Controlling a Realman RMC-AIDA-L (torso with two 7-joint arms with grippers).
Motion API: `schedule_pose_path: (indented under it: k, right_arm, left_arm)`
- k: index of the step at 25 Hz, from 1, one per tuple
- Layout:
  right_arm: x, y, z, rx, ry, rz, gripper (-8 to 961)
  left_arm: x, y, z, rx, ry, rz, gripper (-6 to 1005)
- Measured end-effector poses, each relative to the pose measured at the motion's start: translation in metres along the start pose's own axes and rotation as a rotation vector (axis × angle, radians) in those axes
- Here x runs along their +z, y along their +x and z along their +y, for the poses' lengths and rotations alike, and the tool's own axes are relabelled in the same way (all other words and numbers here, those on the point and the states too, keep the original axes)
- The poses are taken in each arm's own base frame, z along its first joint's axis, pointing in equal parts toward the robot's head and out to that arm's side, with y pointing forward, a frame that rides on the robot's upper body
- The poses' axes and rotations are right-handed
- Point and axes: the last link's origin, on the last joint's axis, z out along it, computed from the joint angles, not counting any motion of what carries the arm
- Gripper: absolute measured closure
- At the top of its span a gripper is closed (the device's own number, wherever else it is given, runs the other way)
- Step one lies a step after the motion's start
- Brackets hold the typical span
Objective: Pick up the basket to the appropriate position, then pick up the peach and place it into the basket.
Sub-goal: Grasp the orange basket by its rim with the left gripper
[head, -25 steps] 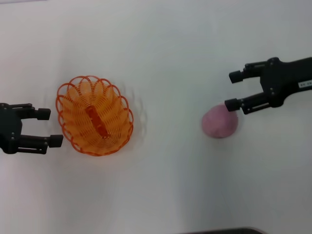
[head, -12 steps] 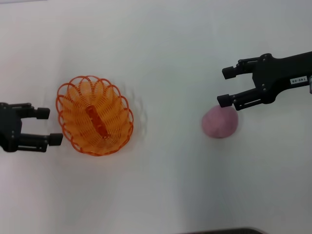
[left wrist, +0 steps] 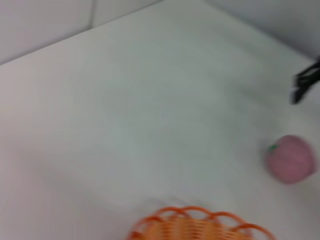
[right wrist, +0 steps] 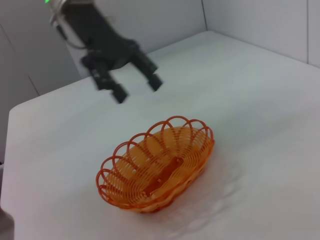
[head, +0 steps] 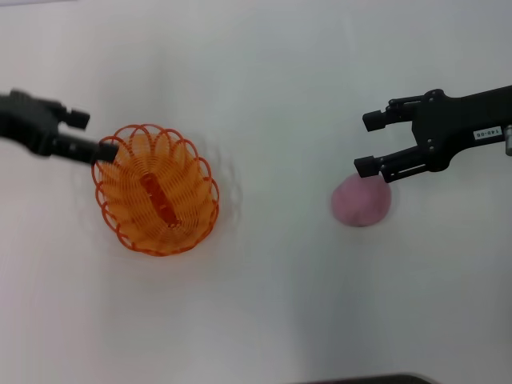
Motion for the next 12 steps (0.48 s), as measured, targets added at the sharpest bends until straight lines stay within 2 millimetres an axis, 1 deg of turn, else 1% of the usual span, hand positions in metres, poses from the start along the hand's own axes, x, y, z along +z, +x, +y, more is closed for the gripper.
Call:
schedule_pose_path:
  k: [3,4,5,6,8,12]
  right_arm:
    - [0.001,0.001,0.0,0.003,0.0,-0.002,62]
    - [0.001,0.001,0.0,0.003,0.0,-0.003,62]
    - [0.002,0.001,0.0,0.004,-0.001,-0.003,62]
    - [0.002,0.001,0.001,0.004,-0.002,-0.002,62]
    - [0.003,0.001,0.001,0.005,-0.003,-0.002,62]
    - [0.004,0.004,0.002,0.012,-0.002,-0.003,62]
  left_arm:
    - [0.014,0.025,-0.006,0.038,0.077,-0.083,114]
    - [0.027,0.038,-0.01,0.066,0.143,-0.15,114]
    - [0.027,0.038,-0.01,0.066,0.143,-0.15,114]
    - [0.035,0.043,-0.011,0.083,0.175,-0.185,114]
    - [0.048,0.048,-0.013,0.104,0.219,-0.234,115]
    - [0.07,0.048,-0.013,0.14,0.262,-0.301,115]
